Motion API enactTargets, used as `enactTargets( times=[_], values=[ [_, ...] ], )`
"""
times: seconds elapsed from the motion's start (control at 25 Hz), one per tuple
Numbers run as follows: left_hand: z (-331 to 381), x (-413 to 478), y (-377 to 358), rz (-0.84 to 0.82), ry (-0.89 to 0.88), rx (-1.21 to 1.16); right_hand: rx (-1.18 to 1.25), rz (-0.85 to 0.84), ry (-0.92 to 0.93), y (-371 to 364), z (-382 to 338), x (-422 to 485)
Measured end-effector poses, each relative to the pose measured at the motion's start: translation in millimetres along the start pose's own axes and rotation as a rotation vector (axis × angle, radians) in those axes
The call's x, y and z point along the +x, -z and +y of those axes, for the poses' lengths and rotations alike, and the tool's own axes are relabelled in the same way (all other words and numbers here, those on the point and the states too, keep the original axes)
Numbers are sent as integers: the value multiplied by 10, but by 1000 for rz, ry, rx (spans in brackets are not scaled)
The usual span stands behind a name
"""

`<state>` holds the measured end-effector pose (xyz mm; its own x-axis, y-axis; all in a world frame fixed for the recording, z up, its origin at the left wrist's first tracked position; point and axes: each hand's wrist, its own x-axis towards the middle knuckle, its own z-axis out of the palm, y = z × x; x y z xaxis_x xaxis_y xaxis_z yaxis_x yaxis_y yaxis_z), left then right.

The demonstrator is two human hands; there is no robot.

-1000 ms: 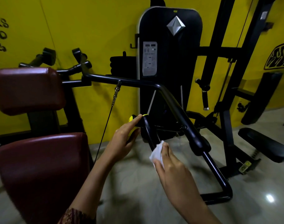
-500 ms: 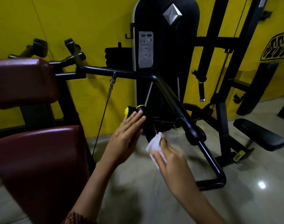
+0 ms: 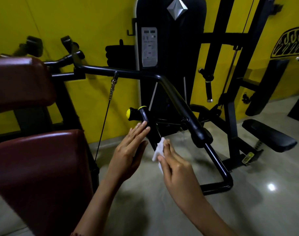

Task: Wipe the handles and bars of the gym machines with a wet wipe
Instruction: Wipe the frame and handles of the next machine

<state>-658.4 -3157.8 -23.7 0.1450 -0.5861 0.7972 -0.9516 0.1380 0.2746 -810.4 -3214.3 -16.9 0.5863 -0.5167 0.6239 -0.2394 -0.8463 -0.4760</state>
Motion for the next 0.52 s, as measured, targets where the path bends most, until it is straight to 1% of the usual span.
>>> enactTargets(
  times=[0.08,0.2,0.32,0.36,0.44,0.48,0.52],
  values=[
    [-33,39,9,16,16,11,181,-35,-78,142,7,2],
    [-106,172,7,21,103,-31,341,-209,-257,153,70,405],
    [-246,319,3,68,207,-159,334,-241,-256,67,3,1016],
    [-288,369,7,87,266,-221,262,-252,-226,26,-51,1173],
    [-356,460,23,103,373,-370,-11,-302,-78,-74,-123,1296],
    [-377,497,26,97,396,-446,-181,-312,-17,-109,-138,1241],
    [-391,519,22,79,403,-506,-320,-253,81,-145,-137,1102]
  ],
)
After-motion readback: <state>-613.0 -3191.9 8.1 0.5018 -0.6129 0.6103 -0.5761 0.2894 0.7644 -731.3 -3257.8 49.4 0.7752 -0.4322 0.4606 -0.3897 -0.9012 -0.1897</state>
